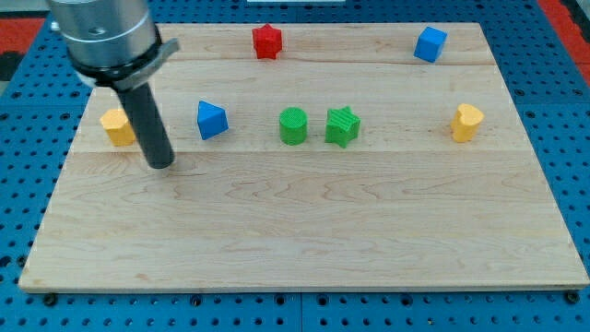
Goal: Push the red circle into the hexagon
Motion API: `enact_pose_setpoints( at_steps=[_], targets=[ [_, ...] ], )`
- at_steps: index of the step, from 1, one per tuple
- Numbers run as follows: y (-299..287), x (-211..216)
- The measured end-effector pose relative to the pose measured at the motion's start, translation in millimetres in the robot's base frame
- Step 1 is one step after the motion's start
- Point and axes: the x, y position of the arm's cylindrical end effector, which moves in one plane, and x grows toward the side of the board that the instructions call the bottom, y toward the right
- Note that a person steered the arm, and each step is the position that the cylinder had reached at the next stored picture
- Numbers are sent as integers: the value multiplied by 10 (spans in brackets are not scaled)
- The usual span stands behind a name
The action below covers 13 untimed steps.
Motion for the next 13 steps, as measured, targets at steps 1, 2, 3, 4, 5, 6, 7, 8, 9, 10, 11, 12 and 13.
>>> enact_pose_setpoints(
  at_steps=[1,2,3,4,5,6,7,8,9,10,11,12,13],
  targets=[
    [-213,-219],
    [-231,-426],
    [-231,-641],
    [-231,-947],
    [-258,-1241],
    [-941,-1363],
    [-1257,-1457],
    [-1272,-1591],
    [-1273,-2152],
    [-1242,-2544],
    [-1004,-2318],
    [-858,-1623],
    [-841,-1510]
  ],
)
